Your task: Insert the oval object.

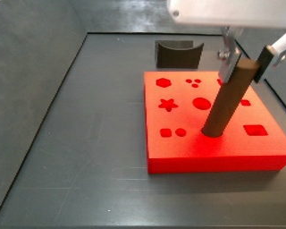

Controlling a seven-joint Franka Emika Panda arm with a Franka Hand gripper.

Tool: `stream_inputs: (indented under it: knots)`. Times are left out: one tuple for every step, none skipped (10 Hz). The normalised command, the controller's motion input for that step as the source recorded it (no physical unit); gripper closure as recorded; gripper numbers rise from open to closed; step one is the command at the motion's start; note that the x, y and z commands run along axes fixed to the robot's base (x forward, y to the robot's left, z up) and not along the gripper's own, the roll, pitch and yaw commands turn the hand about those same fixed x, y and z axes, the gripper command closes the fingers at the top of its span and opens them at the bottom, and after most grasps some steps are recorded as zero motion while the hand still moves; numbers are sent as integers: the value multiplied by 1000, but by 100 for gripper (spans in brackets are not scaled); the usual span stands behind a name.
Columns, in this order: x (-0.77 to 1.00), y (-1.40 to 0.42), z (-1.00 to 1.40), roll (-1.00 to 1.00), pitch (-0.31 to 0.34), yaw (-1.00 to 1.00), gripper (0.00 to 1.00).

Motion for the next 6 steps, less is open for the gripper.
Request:
stream_inputs:
  knots:
    - [126,0,-723,17,-67,-46,100]
    - [111,0,-831,13,-97,-17,100]
    - [94,0,-883,34,-110,0,100]
    - [171,0,-851,46,-84,0,100]
    - [109,0,-380,3,-10,-20,100]
    - [0,0,0,0,0,0,100]
